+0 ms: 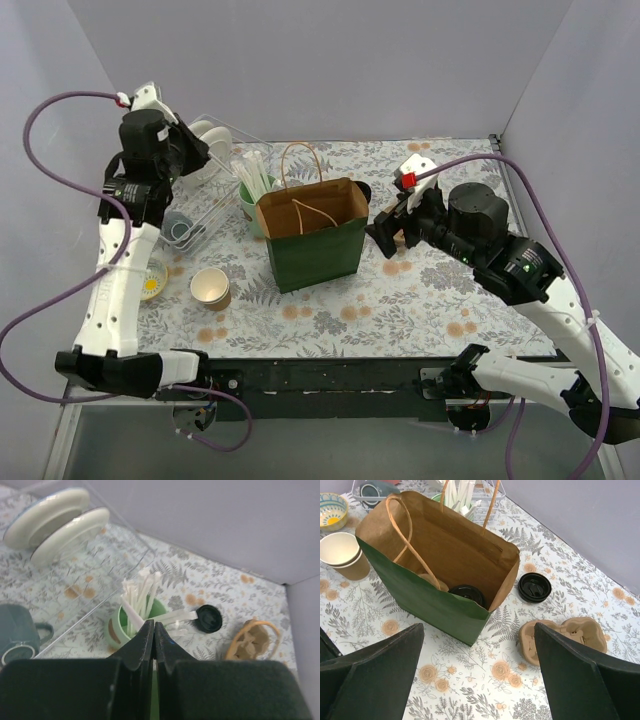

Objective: Pack the takeout coffee

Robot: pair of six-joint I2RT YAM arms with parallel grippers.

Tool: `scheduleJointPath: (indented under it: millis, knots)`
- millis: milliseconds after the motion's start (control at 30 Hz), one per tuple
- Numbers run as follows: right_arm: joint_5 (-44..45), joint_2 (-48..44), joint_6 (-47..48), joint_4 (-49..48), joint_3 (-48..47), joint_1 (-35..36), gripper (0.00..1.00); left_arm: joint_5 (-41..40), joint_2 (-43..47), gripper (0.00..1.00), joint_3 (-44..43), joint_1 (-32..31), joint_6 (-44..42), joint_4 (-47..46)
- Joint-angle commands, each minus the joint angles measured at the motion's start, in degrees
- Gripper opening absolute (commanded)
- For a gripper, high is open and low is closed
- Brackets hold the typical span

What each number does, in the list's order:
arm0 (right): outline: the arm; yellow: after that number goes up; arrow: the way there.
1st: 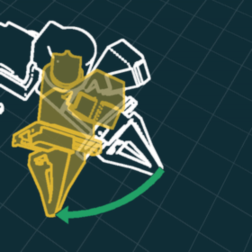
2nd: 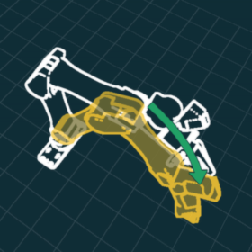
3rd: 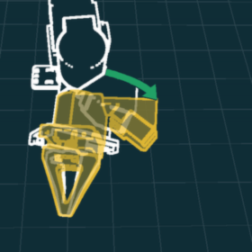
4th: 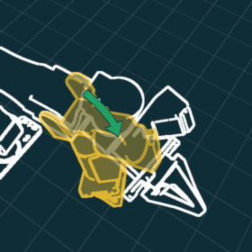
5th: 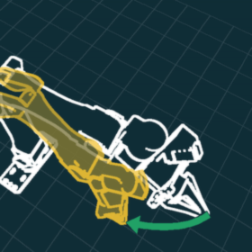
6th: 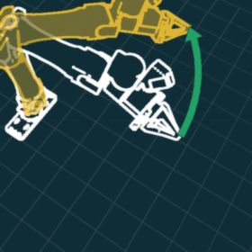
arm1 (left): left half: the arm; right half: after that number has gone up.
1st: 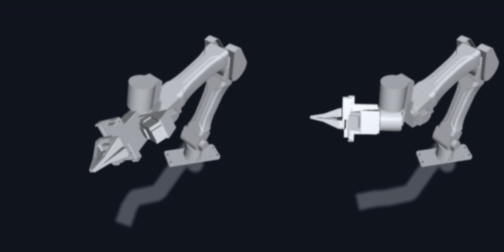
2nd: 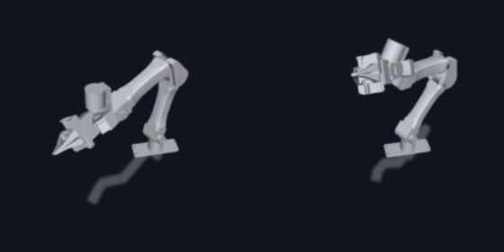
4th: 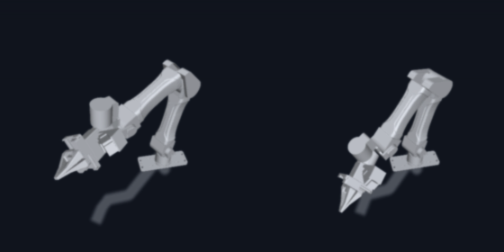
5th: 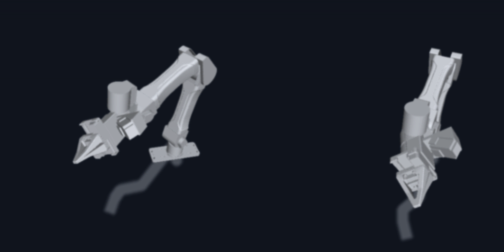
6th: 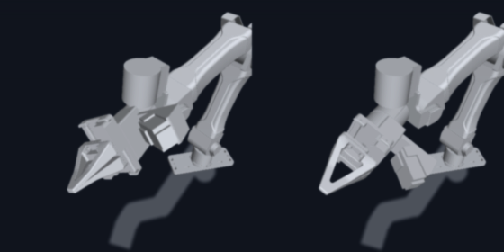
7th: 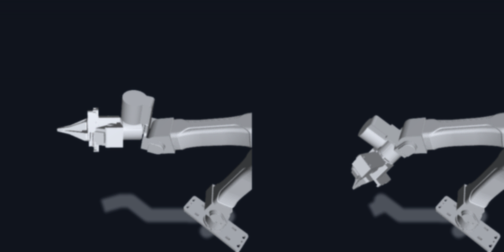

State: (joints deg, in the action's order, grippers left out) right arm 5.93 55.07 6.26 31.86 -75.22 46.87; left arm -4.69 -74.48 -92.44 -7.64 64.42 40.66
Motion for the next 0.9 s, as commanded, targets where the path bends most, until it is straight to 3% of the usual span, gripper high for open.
scheduleJointPath:
  millis: [0, 133, 267, 500, 667, 867]
  knots:
    - [1.1, 1.4, 0.9, -2.7, -4.3, -0.2, 0.99, 6.9, 4.6, 0.0, -8.3, 0.3, -3.1, 4.2]
    - [2.0, 3.5, 1.3, -2.0, -7.5, -0.2, 0.99, 16.0, 4.7, 0.0, -15.1, 0.3, -5.7, 6.1]
    - [2.2, 5.0, 1.6, -1.4, -10.1, -0.2, 0.99, 24.8, 5.1, 0.0, -17.2, 0.3, -2.8, 7.4]
    - [2.4, 6.2, 2.3, -1.2, -12.0, -0.2, 0.99, 42.0, 13.4, 0.0, -2.5, 0.3, 6.7, -3.1]
    - [2.2, 6.0, 2.3, -1.0, -12.1, -0.2, 0.99, 39.9, 16.1, 0.0, 6.3, 0.3, 4.8, -3.5]
    - [2.2, 5.3, 1.7, 0.1, -11.9, -0.2, 0.99, 36.5, 12.9, 0.0, 8.8, 0.3, -1.0, -2.3]
